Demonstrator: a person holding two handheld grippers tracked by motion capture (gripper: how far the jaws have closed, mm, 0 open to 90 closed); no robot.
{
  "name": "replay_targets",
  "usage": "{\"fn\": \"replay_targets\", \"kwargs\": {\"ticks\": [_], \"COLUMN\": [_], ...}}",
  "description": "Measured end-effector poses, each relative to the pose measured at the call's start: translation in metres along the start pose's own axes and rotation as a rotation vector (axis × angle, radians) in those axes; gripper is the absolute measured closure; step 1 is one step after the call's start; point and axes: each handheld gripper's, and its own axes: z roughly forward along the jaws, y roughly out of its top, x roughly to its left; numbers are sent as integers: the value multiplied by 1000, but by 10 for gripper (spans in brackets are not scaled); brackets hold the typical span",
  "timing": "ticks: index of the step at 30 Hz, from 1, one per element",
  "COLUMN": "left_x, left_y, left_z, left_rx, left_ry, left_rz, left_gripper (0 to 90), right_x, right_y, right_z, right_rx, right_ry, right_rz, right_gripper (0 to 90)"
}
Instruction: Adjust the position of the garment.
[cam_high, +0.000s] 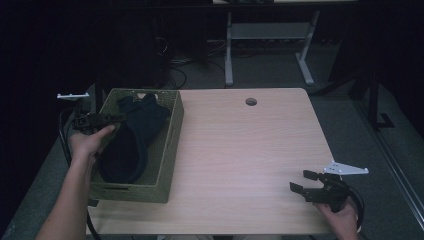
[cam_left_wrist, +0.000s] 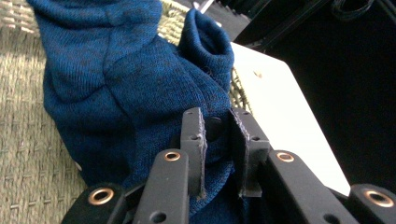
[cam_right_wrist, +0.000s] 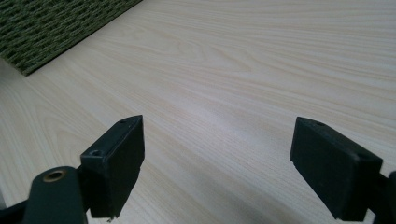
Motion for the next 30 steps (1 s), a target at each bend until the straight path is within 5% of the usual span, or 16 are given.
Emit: {"fn": "replay_targets", "kwargs": {"ticks": [30], "left_x": [-42], "left_y": [16], "left_z": [-24], "left_rx": [-60], "left_ry": [-101], "left_rz": [82], "left_gripper": [765], "right_x": [0], "right_y": [0], "right_z": [2], "right_rx": [4], "right_ry": [0], "right_rz": [-4], "right_gripper": [174]}}
